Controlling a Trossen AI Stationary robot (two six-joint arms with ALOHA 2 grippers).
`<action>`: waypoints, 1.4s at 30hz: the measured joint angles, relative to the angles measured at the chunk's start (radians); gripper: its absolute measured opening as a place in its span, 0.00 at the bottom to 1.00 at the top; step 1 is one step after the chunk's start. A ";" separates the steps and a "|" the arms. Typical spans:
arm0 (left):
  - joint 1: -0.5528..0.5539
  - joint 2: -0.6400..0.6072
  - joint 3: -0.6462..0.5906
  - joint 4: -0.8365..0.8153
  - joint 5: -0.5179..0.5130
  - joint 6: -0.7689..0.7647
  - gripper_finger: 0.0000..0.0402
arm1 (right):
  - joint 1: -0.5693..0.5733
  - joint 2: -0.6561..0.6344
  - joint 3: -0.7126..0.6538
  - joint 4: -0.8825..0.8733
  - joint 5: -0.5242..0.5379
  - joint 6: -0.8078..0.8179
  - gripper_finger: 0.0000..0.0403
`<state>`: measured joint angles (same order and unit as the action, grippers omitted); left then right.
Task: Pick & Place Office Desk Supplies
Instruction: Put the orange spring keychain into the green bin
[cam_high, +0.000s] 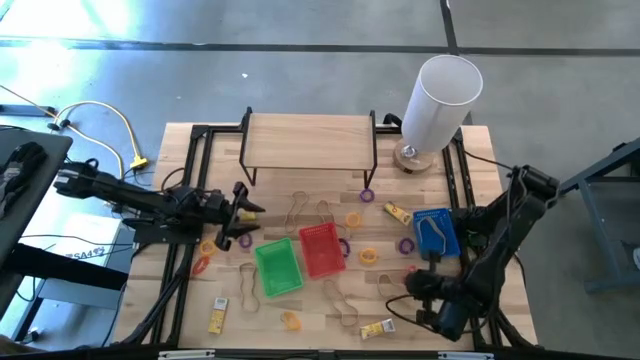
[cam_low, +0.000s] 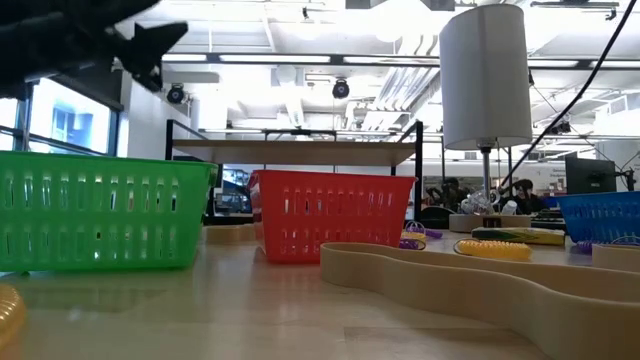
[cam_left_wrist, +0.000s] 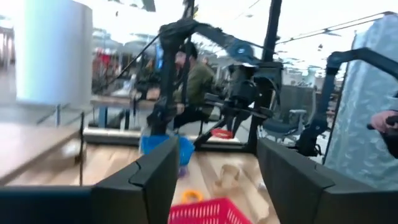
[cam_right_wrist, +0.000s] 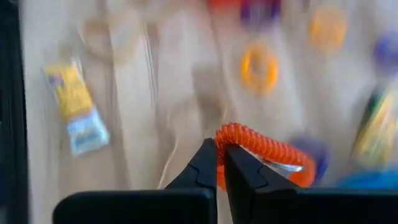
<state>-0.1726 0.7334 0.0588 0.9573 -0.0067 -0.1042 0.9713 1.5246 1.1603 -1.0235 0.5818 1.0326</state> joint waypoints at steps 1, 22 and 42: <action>-0.011 0.032 0.004 0.040 -0.006 0.005 0.54 | 0.001 -0.017 0.000 0.019 0.047 -0.073 0.01; -0.085 0.604 0.357 0.175 -0.103 0.024 0.55 | -0.305 -0.445 -0.627 1.353 -0.294 -1.147 0.01; -0.079 0.805 0.453 0.276 -0.100 0.112 0.55 | -0.566 -0.073 -0.683 2.031 -0.752 -1.243 0.01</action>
<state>-0.2516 1.5379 0.5121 1.2332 -0.1070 0.0078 0.4052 1.4511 0.4774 1.0077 -0.1700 -0.2108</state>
